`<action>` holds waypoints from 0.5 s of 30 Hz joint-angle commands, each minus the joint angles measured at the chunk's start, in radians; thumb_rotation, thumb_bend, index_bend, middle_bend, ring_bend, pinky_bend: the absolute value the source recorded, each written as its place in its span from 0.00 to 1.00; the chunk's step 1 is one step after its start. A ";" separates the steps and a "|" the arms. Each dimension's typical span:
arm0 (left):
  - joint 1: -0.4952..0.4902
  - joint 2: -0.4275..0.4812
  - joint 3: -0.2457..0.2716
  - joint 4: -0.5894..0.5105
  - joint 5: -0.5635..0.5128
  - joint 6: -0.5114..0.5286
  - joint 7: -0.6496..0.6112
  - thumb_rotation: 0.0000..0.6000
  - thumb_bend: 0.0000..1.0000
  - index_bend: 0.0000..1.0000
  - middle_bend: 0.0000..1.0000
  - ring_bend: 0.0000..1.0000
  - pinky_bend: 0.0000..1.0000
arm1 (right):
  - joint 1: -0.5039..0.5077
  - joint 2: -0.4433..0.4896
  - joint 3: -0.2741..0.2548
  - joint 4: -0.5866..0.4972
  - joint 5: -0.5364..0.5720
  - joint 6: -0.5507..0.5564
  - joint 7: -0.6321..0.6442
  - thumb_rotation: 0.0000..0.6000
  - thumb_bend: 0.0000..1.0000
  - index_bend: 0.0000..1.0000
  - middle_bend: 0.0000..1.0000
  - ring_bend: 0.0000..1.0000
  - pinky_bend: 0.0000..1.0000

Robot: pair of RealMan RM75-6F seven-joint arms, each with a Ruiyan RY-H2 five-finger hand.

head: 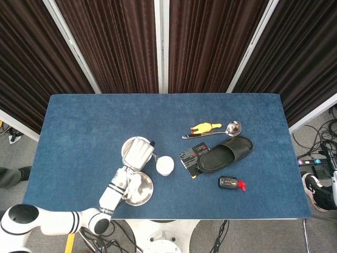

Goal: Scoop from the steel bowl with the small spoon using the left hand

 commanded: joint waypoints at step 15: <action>-0.009 -0.037 0.097 0.173 0.282 0.091 0.162 1.00 0.49 0.60 0.96 0.91 1.00 | -0.006 0.007 -0.001 -0.015 -0.010 0.013 -0.004 1.00 0.17 0.05 0.24 0.00 0.08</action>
